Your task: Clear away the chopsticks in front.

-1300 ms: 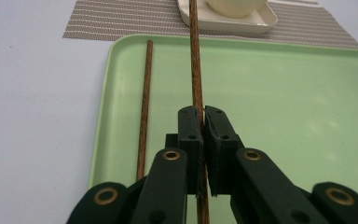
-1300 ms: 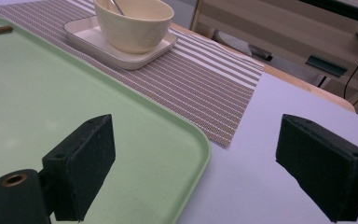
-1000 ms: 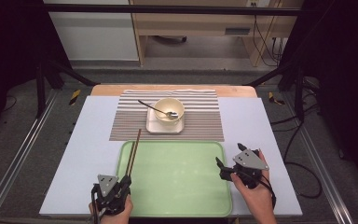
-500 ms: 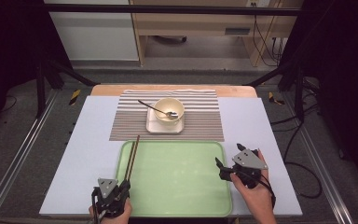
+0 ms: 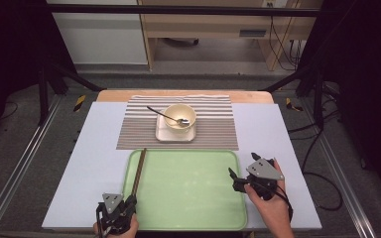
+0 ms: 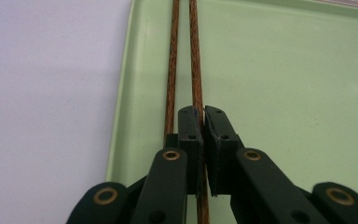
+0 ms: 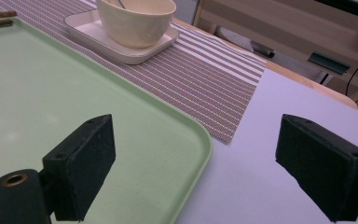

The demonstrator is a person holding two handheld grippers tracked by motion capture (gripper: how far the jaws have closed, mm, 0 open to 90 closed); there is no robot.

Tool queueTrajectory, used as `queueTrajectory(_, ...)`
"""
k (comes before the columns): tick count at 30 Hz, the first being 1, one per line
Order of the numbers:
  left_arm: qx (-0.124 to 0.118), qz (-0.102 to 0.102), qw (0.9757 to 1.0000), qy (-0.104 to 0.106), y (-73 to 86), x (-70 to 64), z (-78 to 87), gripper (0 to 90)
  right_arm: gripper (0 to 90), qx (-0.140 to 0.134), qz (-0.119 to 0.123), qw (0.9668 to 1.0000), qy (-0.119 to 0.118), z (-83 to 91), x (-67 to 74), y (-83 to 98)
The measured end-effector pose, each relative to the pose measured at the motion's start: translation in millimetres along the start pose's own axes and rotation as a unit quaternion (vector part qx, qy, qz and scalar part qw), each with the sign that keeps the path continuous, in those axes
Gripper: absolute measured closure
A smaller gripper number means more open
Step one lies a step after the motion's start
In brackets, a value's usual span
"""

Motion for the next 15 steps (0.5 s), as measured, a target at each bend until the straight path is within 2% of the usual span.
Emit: queueTrajectory(15, 0.003, 0.0, 1.0, -0.003, 4.5, 1.3, -0.7, 85.5, 11.7, 0.001, -0.001, 1.0, -0.003, -1.1, 0.4, 0.1)
Point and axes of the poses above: each handheld gripper's, and its own axes: z roughly backward along the jaws, y roughly out of its underside, x roughly to its left, the point moved 10 cm from there along -z, roughly forward along the jaws, and after that the axes turned 15 degrees about x, right-handed, at the moved point
